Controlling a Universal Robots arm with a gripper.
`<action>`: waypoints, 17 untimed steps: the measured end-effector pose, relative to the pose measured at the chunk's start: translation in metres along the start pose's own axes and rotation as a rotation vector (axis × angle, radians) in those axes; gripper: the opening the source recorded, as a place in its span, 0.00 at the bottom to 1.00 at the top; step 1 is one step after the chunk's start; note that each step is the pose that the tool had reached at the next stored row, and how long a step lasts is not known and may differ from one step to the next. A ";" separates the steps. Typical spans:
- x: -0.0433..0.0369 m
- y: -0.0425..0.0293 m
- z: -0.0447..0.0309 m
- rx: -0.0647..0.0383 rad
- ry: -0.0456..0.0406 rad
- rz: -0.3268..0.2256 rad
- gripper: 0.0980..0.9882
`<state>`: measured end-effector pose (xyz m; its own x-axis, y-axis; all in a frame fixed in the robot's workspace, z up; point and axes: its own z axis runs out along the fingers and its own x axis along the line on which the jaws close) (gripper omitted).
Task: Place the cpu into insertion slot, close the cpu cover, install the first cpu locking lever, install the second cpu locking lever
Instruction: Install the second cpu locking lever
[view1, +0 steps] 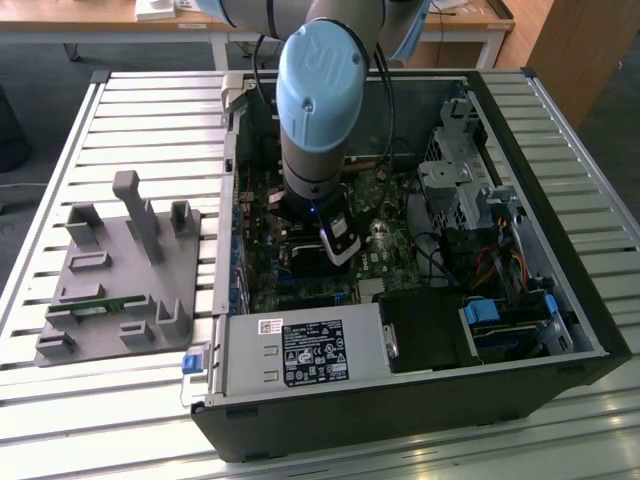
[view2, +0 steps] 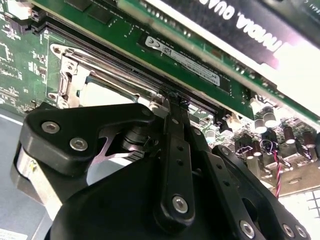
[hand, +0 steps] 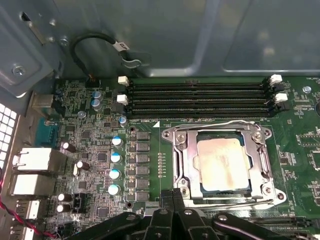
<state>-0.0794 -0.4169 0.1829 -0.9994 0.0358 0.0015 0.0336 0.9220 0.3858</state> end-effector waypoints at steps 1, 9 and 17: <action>0.0002 0.0001 0.0000 0.000 0.0000 0.000 0.01; 0.0006 0.0063 -0.0144 -0.004 0.0000 0.000 0.01; 0.0006 0.0109 -0.0255 -0.006 0.0000 0.000 0.01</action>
<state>-0.0800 -0.4166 0.2106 -0.9994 0.0360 0.0016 0.0338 0.9198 0.3909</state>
